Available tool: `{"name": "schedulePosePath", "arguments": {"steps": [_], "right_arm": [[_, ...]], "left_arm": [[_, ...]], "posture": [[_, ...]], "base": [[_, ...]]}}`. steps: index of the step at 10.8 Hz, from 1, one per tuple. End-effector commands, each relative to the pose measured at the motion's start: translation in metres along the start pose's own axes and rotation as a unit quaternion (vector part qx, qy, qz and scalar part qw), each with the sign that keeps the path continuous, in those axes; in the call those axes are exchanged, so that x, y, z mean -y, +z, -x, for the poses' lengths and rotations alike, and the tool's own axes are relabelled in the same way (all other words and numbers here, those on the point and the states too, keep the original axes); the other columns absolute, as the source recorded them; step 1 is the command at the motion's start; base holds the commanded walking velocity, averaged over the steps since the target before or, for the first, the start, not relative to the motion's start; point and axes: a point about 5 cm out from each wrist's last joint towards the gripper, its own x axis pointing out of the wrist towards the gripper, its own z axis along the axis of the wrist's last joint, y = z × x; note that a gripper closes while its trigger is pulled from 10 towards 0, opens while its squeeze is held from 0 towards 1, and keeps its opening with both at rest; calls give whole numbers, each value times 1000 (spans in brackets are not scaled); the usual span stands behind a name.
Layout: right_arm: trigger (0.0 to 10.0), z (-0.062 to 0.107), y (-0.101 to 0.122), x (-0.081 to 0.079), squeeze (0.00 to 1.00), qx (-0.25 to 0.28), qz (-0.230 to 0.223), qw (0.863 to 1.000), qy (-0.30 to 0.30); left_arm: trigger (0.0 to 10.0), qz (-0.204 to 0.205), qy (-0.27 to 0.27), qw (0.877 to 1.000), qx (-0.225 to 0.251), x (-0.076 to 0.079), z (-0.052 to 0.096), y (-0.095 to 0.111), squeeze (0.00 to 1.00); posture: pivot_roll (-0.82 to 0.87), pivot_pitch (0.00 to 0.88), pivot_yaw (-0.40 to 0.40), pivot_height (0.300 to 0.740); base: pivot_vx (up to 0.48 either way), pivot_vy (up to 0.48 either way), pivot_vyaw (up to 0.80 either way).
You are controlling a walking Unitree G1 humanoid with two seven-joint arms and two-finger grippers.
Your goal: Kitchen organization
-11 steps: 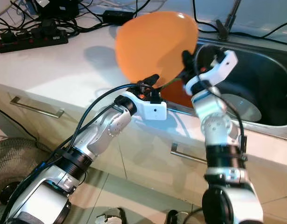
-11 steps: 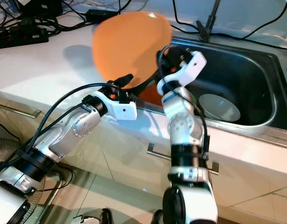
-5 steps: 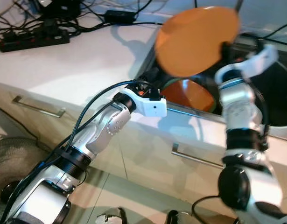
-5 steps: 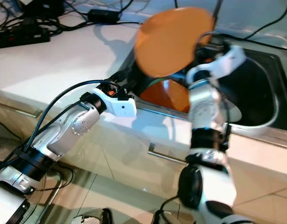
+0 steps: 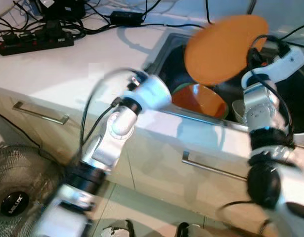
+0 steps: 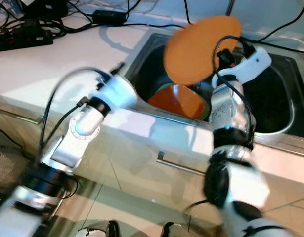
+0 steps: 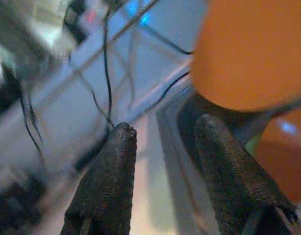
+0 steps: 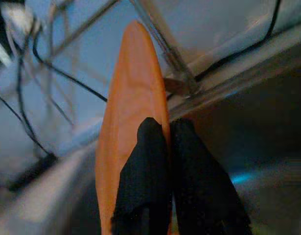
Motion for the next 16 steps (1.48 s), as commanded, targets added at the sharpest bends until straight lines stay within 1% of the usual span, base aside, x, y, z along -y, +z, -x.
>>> {"name": "schedulePosePath", "arguments": {"steps": [1, 2, 3, 4, 5, 6, 7, 8, 9, 13, 14, 15, 16], "right_arm": [[10000, -4, 9, -8, 0, 21, 49, 998, 19], [10000, -5, 5, -9, 0, 16, 90, 996, 26], [10000, -6, 1, -10, 0, 7, 125, 992, 32], [10000, -6, -6, -9, 0, -9, 137, 990, 29], [10000, -5, -12, -8, 0, -24, 143, 989, 26], [10000, -2, -23, -5, 0, -46, 141, 989, 24], [10000, -1, -26, -4, 0, -52, 138, 989, 24], [10000, 2, -36, -4, 0, -69, 138, 988, 25], [10000, 6, -48, -2, 0, -93, 153, 983, 27], [10000, 12, -63, -3, 0, -128, 175, 976, 33], [10000, 13, -65, -4, 933, -133, 181, 974, 39], [10000, 13, -66, -4, 1000, -134, 185, 973, 40], [10000, 14, -68, -5, 1000, -138, 188, 972, 42]], "left_arm": [[10000, 68, -7, 997, -26, 1, 3, -7, 0], [10000, 138, -9, 989, -43, 5, 4, -8, 0], [10000, 182, -8, 982, -55, 5, 5, -8, 0], [10000, 202, -31, 976, -69, 9, 6, -8, 0], [10000, 220, -57, 970, -81, 14, 9, -8, 0], [10000, 230, -77, 966, -94, 19, 14, -9, 0], [10000, 232, -80, 964, -98, 21, 15, -10, 0], [10000, 247, -98, 958, -107, 27, 18, -10, 0], [10000, 278, -121, 945, -120, 35, 20, -8, 0], [10000, 292, -120, 940, -130, 39, 23, -7, 0], [10000, 296, -118, 939, -131, 39, 23, -6, 0], [10000, 297, -116, 938, -132, 38, 23, -6, 0], [10000, 300, -110, 938, -133, 36, 22, -6, 0]], "posture": [[99, 95, 20, 740], [104, 99, 19, 740], [104, 101, 18, 740], [114, 106, 17, 740], [121, 108, 17, 740], [126, 84, 20, 740], [127, 78, 20, 740], [131, 52, 21, 740], [138, 44, 20, 740], [144, 62, 13, 740], [144, 67, 11, 740], [144, 68, 10, 740], [146, 69, 7, 740]], "base": [[0, 0, 0], [0, 0, 0], [0, 0, 0], [0, 0, 0], [0, 0, 0], [0, 0, 0], [0, 0, 0], [0, 0, 0], [0, 0, 0], [0, 0, 0], [0, 0, 0], [0, 0, 0], [0, 0, 0]]}}
